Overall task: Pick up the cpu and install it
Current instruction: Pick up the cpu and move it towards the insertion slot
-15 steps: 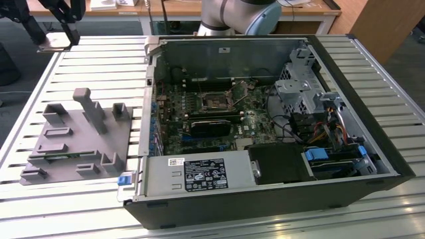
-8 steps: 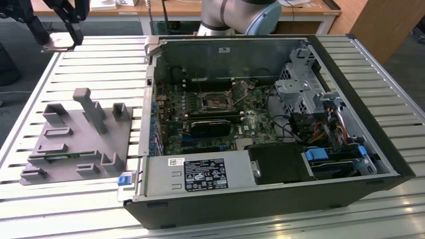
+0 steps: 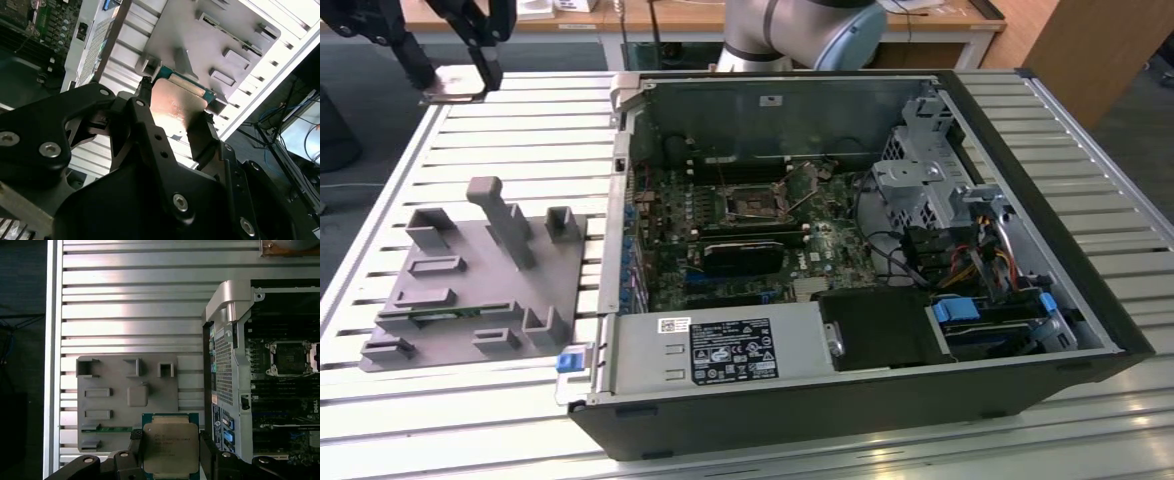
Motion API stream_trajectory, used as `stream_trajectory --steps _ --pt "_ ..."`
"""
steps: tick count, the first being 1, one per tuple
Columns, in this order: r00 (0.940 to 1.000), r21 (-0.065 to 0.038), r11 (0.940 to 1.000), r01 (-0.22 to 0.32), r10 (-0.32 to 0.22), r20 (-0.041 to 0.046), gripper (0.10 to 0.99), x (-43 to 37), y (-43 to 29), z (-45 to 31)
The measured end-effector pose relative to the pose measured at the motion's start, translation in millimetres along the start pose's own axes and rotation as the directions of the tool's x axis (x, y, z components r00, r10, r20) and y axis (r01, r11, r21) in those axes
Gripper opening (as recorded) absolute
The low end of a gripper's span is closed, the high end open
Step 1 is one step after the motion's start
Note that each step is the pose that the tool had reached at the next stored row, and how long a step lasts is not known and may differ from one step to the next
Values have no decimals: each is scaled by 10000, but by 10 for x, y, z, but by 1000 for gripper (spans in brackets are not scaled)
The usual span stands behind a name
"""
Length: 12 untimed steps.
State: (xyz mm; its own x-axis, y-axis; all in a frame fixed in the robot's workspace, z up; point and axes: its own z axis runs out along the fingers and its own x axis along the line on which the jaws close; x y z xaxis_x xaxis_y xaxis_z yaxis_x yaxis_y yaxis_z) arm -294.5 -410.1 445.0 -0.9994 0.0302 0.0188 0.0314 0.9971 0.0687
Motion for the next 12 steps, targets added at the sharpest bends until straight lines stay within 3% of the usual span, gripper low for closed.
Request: stream_trajectory --steps 9,12 --pt "10000 0 10000 1 -1 20 537 -233 25 30" --pt "10000 -1 10000 2 -2 28 537 -346 43 59"
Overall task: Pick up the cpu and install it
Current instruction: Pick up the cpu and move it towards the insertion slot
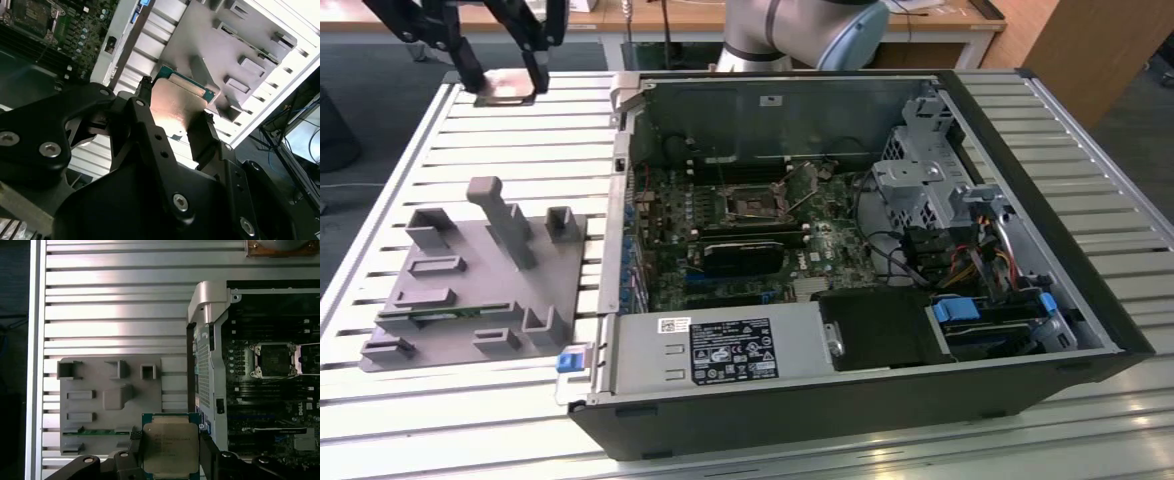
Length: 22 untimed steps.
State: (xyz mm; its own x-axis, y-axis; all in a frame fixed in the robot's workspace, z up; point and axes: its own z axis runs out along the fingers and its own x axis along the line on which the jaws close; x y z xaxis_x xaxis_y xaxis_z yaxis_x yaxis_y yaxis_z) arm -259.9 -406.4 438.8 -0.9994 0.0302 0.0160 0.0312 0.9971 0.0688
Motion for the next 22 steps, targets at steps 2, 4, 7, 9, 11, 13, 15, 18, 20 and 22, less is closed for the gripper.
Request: stream_trajectory --steps 2,4,7,9,11,13,15,18,20,22 --pt "10000 0 10000 1 -1 0 537 -94 12 24" --pt "10000 1 10000 0 0 0 537 -184 23 49" --pt "10000 0 10000 1 -1 0 537 -319 40 83" --pt "10000 0 10000 0 0 0 537 -409 54 106" --pt "10000 1 10000 0 0 -1 537 -502 73 131" --pt "10000 0 10000 0 0 0 537 -587 95 154" --pt "10000 0 10000 0 0 -1 537 -672 120 176" --pt "10000 0 10000 1 -1 0 537 -796 157 210" --pt "10000 0 10000 0 0 0 537 -881 184 233" --pt "10000 1 10000 0 0 -1 537 -962 208 254"
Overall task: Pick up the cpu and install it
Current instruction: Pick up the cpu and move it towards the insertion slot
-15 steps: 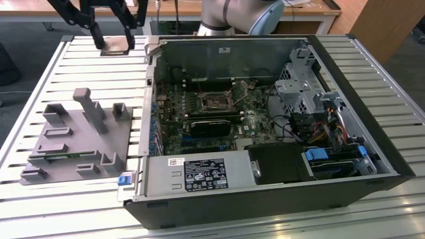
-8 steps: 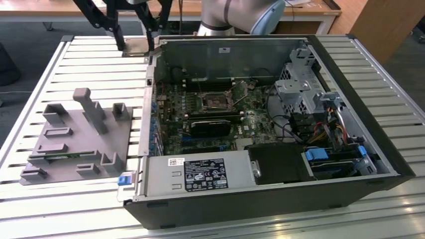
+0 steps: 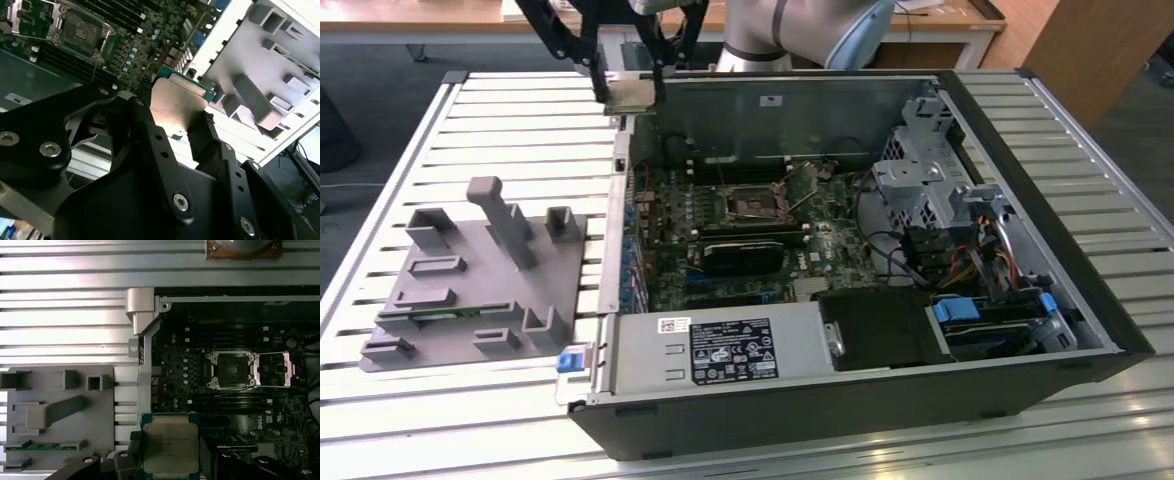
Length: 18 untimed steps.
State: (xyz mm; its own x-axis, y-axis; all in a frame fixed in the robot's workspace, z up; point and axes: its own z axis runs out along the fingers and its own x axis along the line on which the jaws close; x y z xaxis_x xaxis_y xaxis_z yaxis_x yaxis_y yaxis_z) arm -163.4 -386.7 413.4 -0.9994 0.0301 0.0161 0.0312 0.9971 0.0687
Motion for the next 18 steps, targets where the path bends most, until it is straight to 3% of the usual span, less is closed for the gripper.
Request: stream_trajectory --steps 1,18 --pt "10000 -1 10000 0 0 1 537 -155 45 42" --pt "10000 -2 10000 0 0 1 537 -844 238 215"
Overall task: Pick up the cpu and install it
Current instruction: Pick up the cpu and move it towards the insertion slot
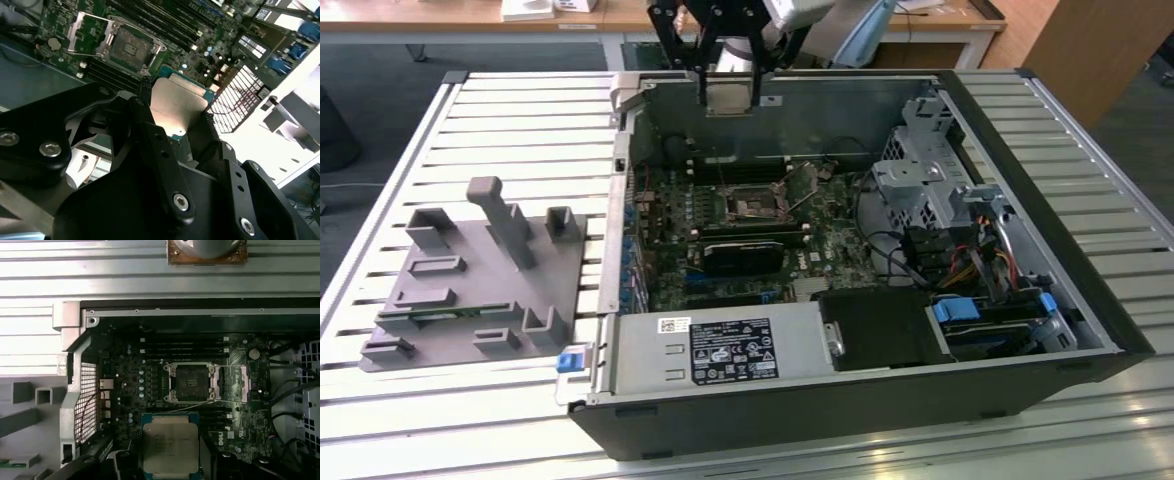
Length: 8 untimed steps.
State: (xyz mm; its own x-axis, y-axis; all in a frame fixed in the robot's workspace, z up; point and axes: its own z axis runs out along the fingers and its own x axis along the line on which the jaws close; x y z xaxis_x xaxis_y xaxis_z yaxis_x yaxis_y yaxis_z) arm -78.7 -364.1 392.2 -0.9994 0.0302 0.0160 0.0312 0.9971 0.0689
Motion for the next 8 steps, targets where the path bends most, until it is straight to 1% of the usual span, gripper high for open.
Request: stream_trajectory --steps 3,8 --pt "10000 1 10000 1 -1 0 537 -117 34 26" --pt "10000 1 10000 0 0 0 537 -262 117 63"
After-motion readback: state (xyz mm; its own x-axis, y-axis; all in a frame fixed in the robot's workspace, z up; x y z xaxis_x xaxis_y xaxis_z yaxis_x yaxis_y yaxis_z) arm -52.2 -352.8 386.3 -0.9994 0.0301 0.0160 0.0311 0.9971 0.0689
